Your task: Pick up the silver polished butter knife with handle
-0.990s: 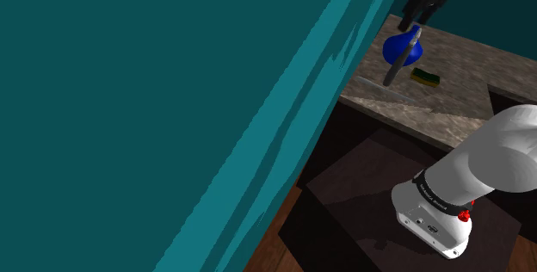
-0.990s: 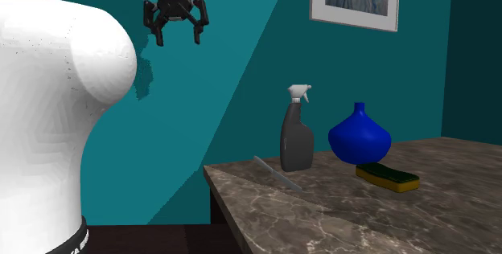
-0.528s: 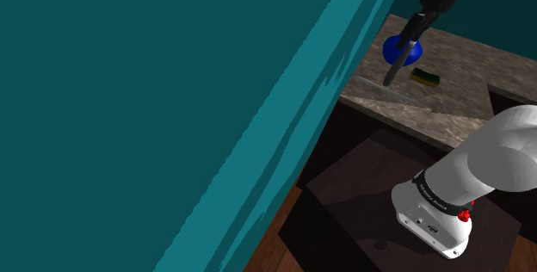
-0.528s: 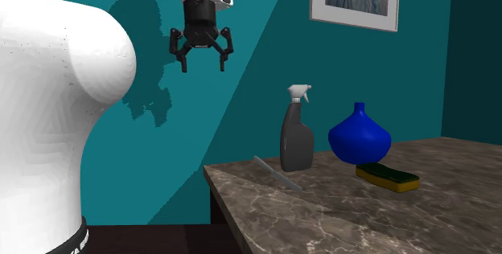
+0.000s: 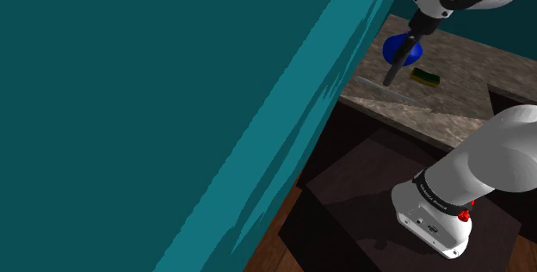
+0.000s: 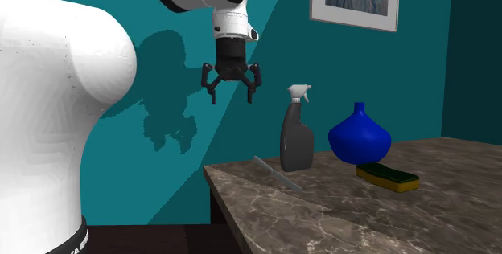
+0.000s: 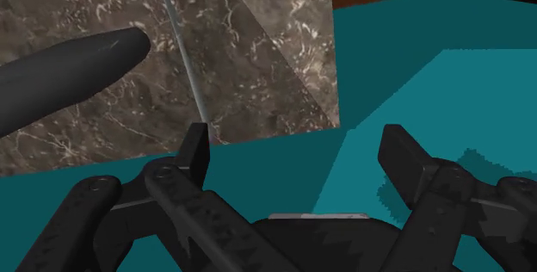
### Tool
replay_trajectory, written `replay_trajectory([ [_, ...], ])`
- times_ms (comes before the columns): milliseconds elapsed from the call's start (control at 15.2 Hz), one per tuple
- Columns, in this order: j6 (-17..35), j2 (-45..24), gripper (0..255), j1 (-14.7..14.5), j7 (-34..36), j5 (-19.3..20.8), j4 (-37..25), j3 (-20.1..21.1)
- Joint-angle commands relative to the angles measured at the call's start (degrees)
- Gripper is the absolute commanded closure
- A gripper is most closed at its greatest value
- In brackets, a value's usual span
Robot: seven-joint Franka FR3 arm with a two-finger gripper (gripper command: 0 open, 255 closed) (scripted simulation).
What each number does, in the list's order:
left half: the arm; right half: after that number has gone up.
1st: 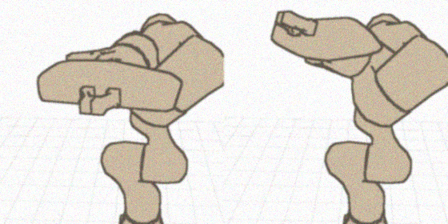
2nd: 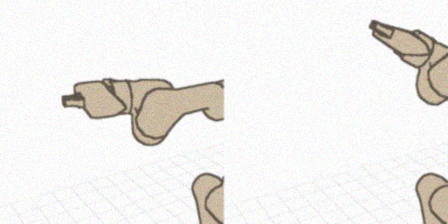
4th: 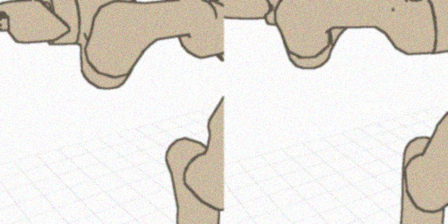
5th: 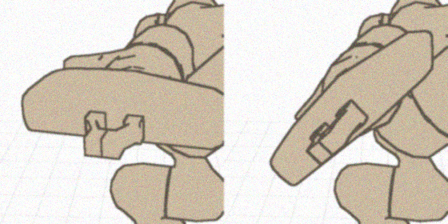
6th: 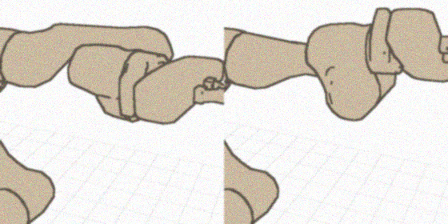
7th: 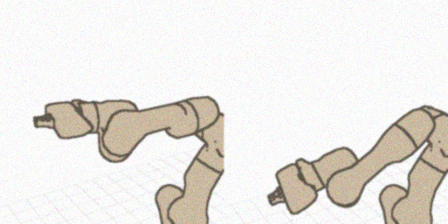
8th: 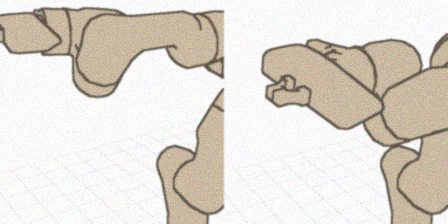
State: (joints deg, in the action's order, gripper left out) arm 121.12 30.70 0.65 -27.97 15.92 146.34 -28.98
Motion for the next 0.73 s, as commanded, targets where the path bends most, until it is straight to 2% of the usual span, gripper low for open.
replay_trajectory([
  [0, 3.8, -3.1, 0, -0.5, -4.0, 0.2, 0.4, -3.1],
  [198, 9.2, -9.4, 0, -2.3, -10.6, -1.4, -0.6, -8.1],
  [396, 14.4, -16.9, 0, -5.1, -18.7, -5.6, -2.3, -13.4],
  [528, 17.5, -22.8, 0, -7.4, -25.5, -10.8, -4.0, -16.8],
  [660, 20.0, -29.5, 0, -9.3, -33.9, -18.4, -6.1, -19.4],
])
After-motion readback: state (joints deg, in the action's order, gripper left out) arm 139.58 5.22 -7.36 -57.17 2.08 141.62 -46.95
